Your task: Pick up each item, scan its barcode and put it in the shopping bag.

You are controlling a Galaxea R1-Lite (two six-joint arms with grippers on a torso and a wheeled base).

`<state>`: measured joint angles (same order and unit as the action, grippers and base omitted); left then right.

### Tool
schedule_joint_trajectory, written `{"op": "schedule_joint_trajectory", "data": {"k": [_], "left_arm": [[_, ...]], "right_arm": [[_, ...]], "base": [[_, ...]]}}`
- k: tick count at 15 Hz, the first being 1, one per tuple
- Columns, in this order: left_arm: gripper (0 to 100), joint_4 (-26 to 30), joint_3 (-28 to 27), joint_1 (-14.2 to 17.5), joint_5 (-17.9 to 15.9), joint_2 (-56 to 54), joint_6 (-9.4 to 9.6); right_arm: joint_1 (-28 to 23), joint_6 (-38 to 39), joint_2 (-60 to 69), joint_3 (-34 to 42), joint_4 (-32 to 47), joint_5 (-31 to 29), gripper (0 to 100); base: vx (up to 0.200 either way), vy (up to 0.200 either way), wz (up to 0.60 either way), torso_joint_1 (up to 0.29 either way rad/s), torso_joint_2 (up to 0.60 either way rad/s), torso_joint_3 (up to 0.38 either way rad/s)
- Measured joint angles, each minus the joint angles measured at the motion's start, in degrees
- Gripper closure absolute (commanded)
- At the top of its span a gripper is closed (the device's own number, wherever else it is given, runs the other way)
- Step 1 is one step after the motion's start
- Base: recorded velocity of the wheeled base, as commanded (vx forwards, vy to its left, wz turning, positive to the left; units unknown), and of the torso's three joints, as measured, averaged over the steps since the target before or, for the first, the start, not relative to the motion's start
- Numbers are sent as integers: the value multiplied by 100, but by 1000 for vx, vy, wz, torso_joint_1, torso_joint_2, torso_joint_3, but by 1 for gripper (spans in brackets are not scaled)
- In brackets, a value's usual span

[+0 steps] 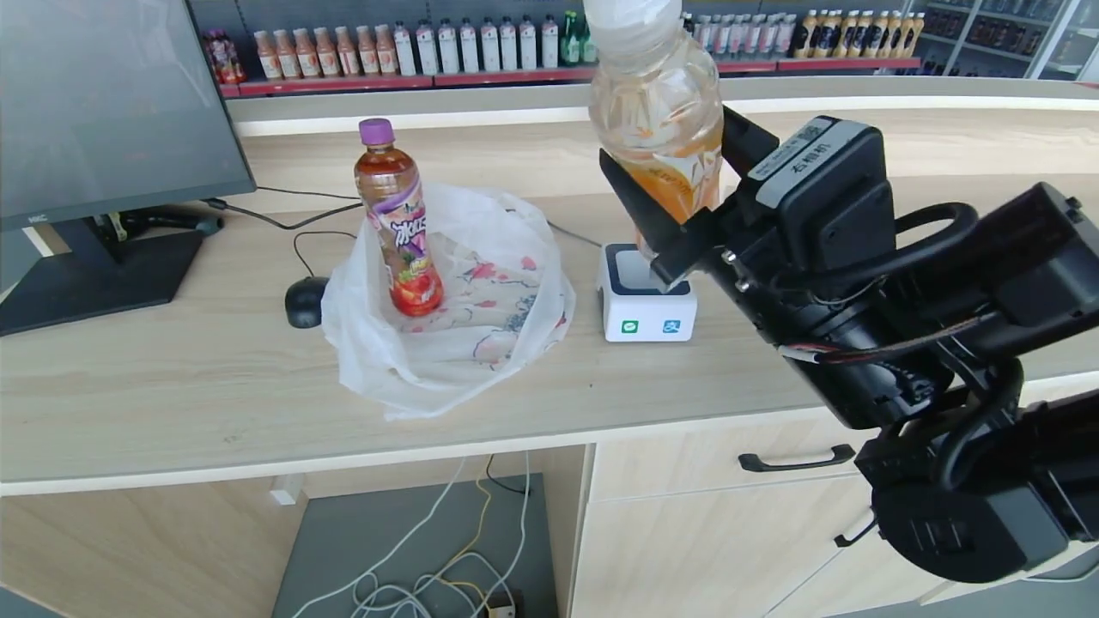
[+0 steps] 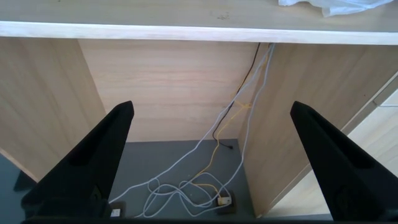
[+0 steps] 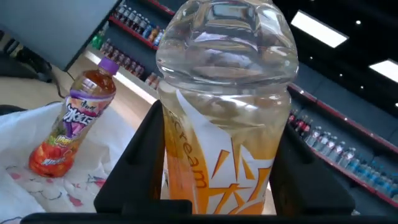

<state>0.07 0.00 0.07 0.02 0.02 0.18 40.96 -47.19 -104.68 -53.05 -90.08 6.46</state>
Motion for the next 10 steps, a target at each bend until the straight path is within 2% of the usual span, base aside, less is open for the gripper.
{"op": "schedule_joint_trajectory", "data": {"k": [5,10], "left_arm": [[0,-5,0,0,2,0,0],[0,-2,0,-2,-2,0,0]], "right_arm": [[-566,-994,-340,-179,17,1434,100],[-1053,-1428,-623,-234,16,2178,100]], "base": [[0,0,0,0,0,0],[0,0,0,0,0,0]]}}
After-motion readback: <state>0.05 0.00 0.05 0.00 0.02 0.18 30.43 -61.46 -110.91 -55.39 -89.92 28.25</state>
